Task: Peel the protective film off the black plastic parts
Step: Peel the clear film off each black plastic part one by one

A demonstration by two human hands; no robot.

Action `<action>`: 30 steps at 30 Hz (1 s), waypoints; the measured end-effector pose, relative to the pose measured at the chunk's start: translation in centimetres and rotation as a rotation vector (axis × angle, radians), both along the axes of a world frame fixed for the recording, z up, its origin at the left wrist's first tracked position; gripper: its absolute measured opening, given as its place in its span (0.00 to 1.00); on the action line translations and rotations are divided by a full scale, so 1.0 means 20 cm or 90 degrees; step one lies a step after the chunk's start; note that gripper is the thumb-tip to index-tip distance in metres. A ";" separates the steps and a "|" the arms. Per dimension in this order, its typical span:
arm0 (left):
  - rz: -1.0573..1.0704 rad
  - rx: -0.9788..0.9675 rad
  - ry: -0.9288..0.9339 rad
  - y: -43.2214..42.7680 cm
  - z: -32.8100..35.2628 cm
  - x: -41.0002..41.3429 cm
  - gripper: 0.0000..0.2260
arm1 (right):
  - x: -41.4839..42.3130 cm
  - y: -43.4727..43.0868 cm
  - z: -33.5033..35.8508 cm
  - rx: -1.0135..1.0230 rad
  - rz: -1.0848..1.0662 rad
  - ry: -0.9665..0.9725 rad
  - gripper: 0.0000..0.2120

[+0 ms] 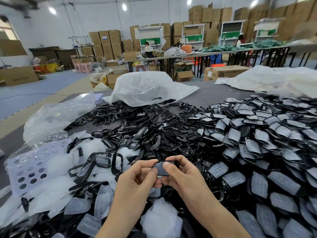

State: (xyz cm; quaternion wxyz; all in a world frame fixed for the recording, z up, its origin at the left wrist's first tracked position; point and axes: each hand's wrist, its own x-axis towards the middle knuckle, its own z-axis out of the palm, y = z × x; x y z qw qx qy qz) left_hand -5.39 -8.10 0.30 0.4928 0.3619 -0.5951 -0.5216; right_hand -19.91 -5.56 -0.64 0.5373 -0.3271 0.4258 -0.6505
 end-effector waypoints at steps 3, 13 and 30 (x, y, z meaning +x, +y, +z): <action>0.000 -0.010 -0.004 -0.01 -0.01 0.00 0.12 | 0.00 0.00 0.00 0.001 0.012 0.008 0.04; 0.001 -0.226 -0.212 0.03 0.01 0.01 0.14 | -0.04 0.04 0.05 -0.010 0.066 0.154 0.06; -0.063 -0.593 -0.501 0.11 0.01 -0.02 0.17 | -0.04 0.02 0.04 0.007 -0.078 0.024 0.21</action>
